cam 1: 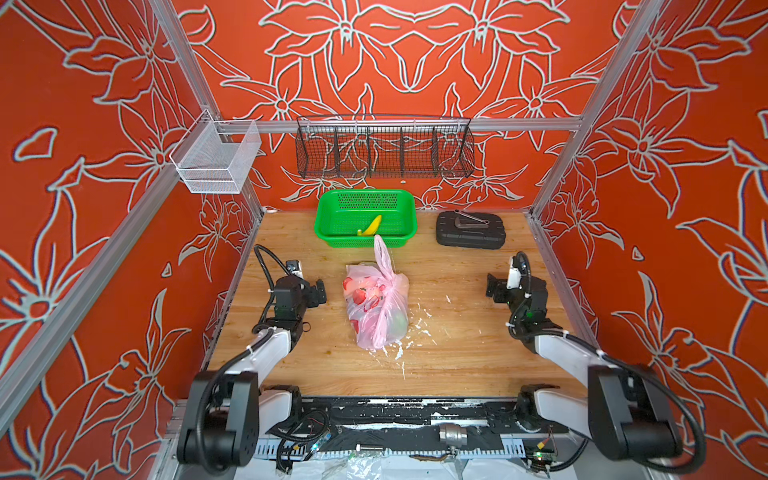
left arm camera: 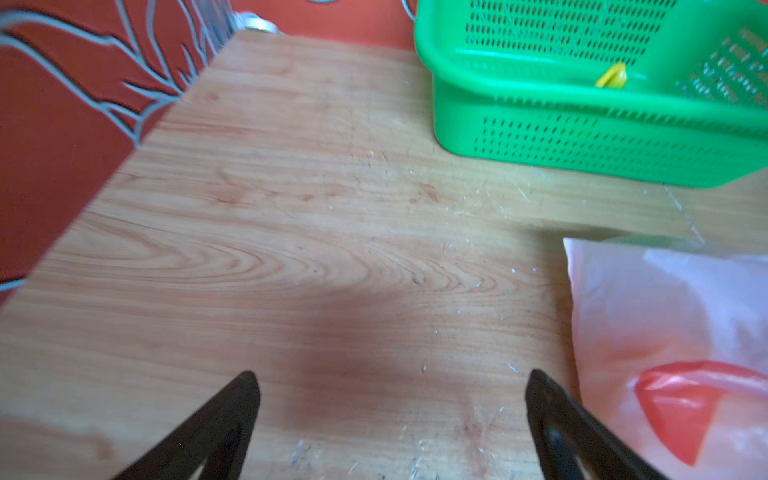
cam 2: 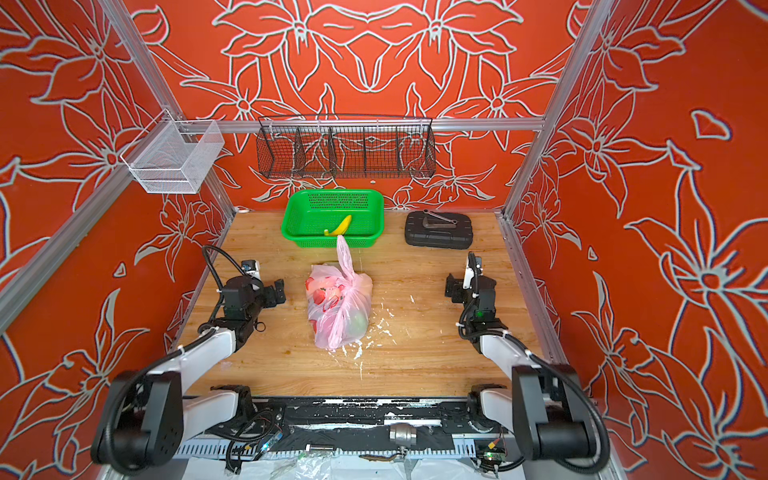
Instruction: Untie the knot of the plastic bag and take out the fruit
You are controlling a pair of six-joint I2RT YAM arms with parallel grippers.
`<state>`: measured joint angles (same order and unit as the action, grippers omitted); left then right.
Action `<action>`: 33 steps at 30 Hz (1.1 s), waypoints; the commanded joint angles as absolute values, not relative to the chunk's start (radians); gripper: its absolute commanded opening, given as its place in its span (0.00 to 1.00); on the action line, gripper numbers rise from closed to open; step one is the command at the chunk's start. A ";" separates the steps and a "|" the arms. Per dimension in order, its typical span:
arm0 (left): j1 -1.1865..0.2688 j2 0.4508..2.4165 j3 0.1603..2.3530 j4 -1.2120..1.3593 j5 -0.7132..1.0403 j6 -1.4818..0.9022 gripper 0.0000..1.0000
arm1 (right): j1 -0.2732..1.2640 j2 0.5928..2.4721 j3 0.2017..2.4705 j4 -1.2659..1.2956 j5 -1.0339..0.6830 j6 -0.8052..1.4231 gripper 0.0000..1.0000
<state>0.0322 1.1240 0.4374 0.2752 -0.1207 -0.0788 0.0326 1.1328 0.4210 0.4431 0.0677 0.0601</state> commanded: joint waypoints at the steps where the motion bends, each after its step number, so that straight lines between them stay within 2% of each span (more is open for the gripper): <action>1: 0.022 1.027 0.522 0.039 -0.215 -0.183 0.97 | 0.038 1.054 0.537 0.128 0.017 0.187 0.94; 8: -0.064 0.929 0.746 -0.321 -0.036 -0.347 0.96 | 0.063 1.094 0.812 -0.226 -0.504 0.336 0.88; 11: -0.143 0.949 0.831 -0.387 0.070 -0.380 0.93 | 0.139 1.118 0.884 -0.292 -0.591 0.353 0.87; 14: -0.226 1.017 0.904 -0.402 0.170 -0.404 0.91 | 0.252 1.135 0.934 -0.323 -0.569 0.356 0.87; 18: -0.337 1.113 0.977 -0.396 0.205 -0.392 0.90 | 0.380 1.178 0.932 -0.227 -0.556 0.421 0.85; 26: -0.483 1.322 1.091 -0.448 0.035 -0.374 0.87 | 0.534 1.345 0.919 -0.066 -0.475 0.546 0.82; 33: -0.517 1.436 1.127 -0.450 0.018 -0.366 0.81 | 0.613 1.509 0.941 0.006 -0.483 0.591 0.80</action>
